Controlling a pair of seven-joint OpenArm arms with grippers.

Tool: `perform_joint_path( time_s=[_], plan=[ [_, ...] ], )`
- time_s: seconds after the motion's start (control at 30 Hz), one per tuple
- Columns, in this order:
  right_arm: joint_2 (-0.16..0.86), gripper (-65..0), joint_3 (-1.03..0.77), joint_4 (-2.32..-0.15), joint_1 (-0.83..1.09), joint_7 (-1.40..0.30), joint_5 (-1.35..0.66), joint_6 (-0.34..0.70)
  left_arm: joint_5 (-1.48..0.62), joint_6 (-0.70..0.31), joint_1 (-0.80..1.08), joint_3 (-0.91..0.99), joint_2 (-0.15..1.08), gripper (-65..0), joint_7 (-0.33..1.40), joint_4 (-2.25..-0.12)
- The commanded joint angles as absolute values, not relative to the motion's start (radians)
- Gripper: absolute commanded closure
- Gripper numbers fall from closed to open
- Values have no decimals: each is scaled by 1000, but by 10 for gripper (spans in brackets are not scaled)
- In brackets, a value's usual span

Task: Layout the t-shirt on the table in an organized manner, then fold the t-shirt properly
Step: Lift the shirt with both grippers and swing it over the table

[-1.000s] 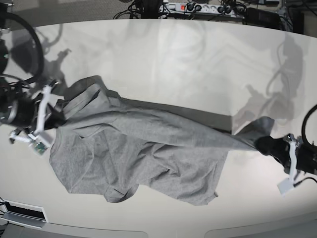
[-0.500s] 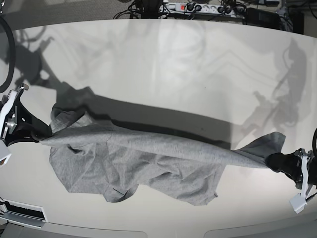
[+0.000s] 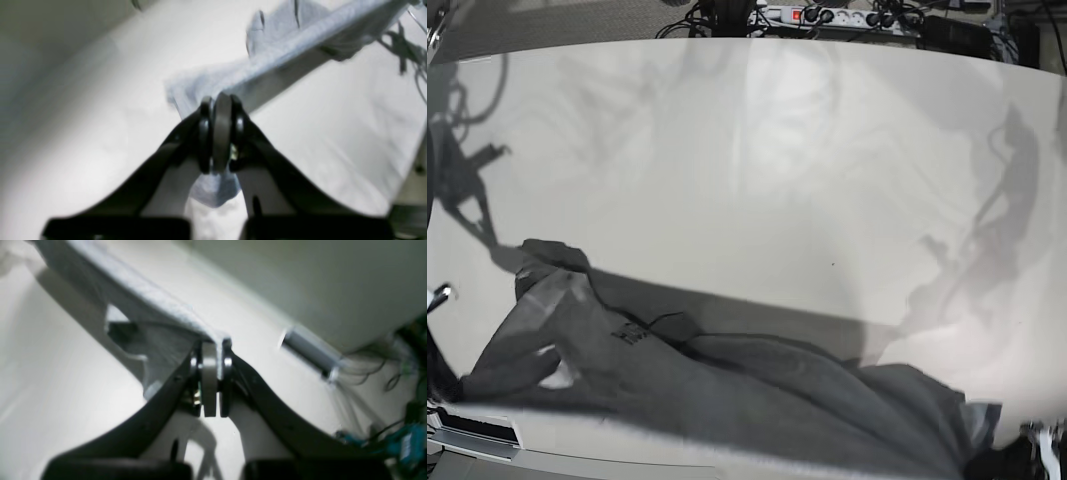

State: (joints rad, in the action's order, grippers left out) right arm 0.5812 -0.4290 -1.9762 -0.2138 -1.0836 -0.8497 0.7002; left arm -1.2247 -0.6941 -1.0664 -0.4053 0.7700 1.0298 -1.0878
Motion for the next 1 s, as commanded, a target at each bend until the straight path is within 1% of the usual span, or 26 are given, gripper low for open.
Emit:
perform_joint_path(
  time_s=[0.0, 0.13, 0.2, 0.3, 0.4, 0.5, 0.57, 0.7, 0.77, 0.8, 0.83, 0.87, 0.97],
  plan=[
    [610, 0, -439, -1989, -266, -1051, -859, 698, -1209, -698, -1146, -390, 775, 0, 983, -1098],
    [674, 0, -439, -1989, -395, -1050, -855, 698, -1088, -698, -1309, -390, 725, 0, 937, -1097],
    [718, 0, -439, -1989, -464, -1050, -856, 698, -1046, -698, -1309, -391, 698, 0, 934, -1097],
    [786, 0, -439, -1988, -551, -1050, -857, 681, -1044, -698, -1309, -393, 661, 0, 937, -1079],
    [848, 0, -439, -1985, -579, -1055, -874, 653, -1079, -686, -1309, -393, 616, 0, 996, -1043],
    [883, 0, -439, -1985, -555, -1126, -973, 657, -1177, -688, -1309, -393, 589, 0, 1110, -1019],
    [888, 0, -439, -1985, -518, -1171, -1018, 678, -1221, -688, -1309, -393, 582, 0, 1176, -995],
    [887, 0, -439, -1985, -402, -1259, -1113, 698, -1333, -688, -1309, -394, 586, 0, 1305, -941],
    [887, 0, -439, -1985, -336, -1311, -1177, 698, -1433, -688, -1309, -395, 585, 0, 1396, -906],
    [886, 0, -439, -1985, -306, -1338, -1215, 698, -1484, -688, -1309, -401, 585, 0, 1396, -888],
    [886, 0, -439, -1985, -278, -1366, -1254, 698, -1484, -687, -1309, -413, 585, 0, 1396, -870],
    [886, 0, -439, -1984, -249, -1393, -1295, 698, -1484, -675, -1309, -425, 583, 0, 1396, -857],
    [879, 0, -438, -1981, -167, -1396, -1409, 698, -1484, -614, -1309, -467, 576, 0, 1396, -853]
  ],
)
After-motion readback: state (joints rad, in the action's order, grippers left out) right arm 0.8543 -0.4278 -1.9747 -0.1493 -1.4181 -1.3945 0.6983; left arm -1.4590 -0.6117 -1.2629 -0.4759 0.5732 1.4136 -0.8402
